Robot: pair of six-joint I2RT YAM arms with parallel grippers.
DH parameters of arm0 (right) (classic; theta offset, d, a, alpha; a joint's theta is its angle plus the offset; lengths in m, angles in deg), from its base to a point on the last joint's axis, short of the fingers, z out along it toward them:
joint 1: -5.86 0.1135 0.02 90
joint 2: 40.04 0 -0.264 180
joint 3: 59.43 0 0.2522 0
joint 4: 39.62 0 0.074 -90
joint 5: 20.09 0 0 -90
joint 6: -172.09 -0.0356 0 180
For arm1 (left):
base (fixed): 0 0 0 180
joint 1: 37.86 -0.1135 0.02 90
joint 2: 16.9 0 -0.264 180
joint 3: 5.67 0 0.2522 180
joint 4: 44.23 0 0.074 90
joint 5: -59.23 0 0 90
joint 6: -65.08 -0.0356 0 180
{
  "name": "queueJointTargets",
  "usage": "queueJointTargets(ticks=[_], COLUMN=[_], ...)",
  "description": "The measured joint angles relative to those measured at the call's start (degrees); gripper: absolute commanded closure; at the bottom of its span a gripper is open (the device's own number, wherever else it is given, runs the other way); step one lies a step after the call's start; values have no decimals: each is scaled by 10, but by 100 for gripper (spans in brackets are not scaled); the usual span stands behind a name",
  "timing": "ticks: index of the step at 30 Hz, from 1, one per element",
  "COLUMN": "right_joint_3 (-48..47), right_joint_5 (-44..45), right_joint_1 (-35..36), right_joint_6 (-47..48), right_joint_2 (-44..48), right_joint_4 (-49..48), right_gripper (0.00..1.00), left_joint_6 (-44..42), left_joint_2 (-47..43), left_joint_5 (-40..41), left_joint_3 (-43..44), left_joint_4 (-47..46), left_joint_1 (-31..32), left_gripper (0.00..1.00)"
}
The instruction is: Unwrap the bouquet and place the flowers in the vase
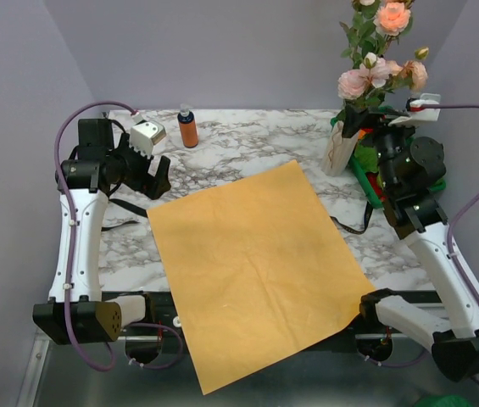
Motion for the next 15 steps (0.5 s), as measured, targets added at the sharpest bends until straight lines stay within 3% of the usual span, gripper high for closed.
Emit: queueJointTargets(ticks=[8, 15], right_joint_3=[66, 87], right_joint_5=[-113, -160], right_joint_1=[14, 15], right_joint_6=[-64, -94], right_joint_2=[93, 141], right_joint_4=[174, 232], right_gripper=[0, 0], left_joint_6=[35, 61], left_joint_2=[-20, -39], left_joint_5=[-1, 4], left_joint_3=[-38, -65], left_joint_4=[-35, -66], left_joint_1=[0, 0], left_gripper=[1, 1])
